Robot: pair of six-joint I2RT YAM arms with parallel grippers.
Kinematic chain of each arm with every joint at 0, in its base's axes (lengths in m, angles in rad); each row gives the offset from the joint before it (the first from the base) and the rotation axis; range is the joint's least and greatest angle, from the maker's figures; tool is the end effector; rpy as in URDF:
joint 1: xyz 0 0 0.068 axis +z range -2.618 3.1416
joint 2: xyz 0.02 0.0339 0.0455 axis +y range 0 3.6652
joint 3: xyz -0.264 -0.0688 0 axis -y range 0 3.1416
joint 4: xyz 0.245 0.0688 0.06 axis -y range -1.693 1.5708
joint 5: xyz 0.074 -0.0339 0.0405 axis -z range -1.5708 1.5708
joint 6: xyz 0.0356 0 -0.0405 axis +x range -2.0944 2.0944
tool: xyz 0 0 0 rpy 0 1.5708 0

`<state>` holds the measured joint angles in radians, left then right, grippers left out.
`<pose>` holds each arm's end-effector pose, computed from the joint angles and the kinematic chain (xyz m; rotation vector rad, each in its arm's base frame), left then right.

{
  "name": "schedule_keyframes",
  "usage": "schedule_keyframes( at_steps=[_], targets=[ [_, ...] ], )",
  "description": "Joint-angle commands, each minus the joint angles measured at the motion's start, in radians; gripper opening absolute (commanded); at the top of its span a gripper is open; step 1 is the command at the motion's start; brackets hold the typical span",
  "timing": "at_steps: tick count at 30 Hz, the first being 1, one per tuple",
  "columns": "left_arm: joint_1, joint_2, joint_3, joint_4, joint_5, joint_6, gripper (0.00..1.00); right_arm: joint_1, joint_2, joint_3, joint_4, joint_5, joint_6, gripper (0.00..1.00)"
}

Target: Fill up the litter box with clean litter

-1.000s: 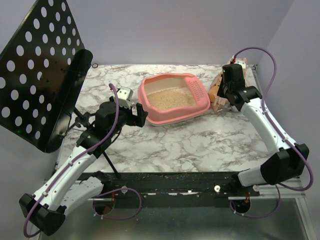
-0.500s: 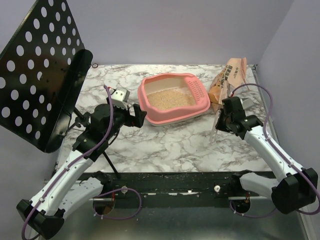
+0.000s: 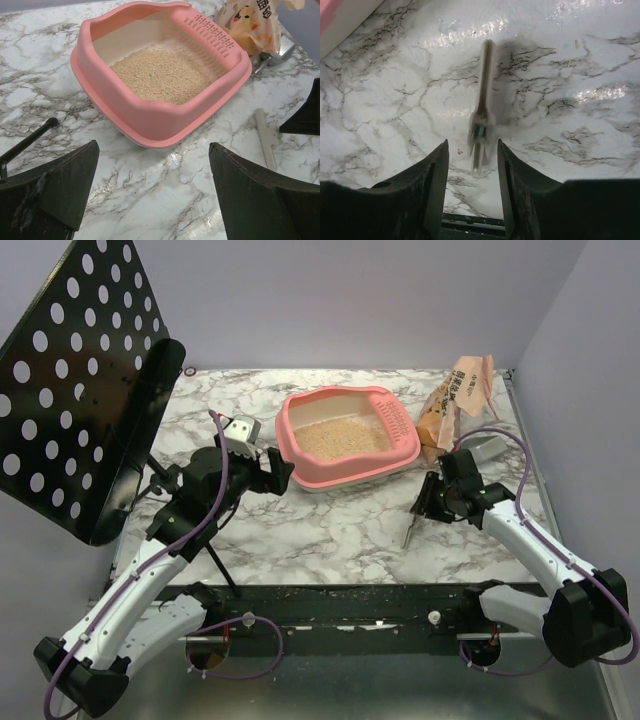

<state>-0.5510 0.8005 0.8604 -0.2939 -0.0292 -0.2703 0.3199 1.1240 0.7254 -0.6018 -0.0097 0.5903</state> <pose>0.1571 -0.0953 0.3521 0.2364 1.8247 -0.5553 0.2032 0.0677 0.2195 0.3484 2.5885 0.3480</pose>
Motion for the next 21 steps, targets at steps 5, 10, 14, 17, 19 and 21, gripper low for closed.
schedule_keyframes(
  at_steps=[5, 10, 14, 17, 19, 21],
  targets=[
    [0.0, 0.019, 0.008, -0.002, 0.02, -0.001, 0.99, 0.001, -0.03, 0.064, -0.004, 0.056, 0.0, 0.61],
    [0.0, 0.029, 0.009, -0.005, 0.023, -0.003, 0.99, 0.001, 0.02, 0.205, -0.026, 0.193, 0.005, 0.66],
    [0.0, 0.028, 0.008, -0.004, 0.023, -0.001, 0.99, -0.01, 0.097, 0.346, -0.013, 0.351, 0.003, 0.73],
    [0.0, 0.026, 0.008, -0.005, 0.022, 0.0, 0.99, -0.047, 0.175, 0.461, 0.003, 0.392, -0.007, 0.76],
    [0.0, 0.023, 0.008, -0.005, 0.023, 0.0, 0.99, -0.067, 0.224, 0.535, 0.019, 0.428, -0.023, 0.76],
    [-0.001, 0.022, 0.006, -0.007, 0.02, 0.0, 0.99, -0.085, 0.275, 0.61, 0.023, 0.458, -0.062, 0.76]
  ],
)
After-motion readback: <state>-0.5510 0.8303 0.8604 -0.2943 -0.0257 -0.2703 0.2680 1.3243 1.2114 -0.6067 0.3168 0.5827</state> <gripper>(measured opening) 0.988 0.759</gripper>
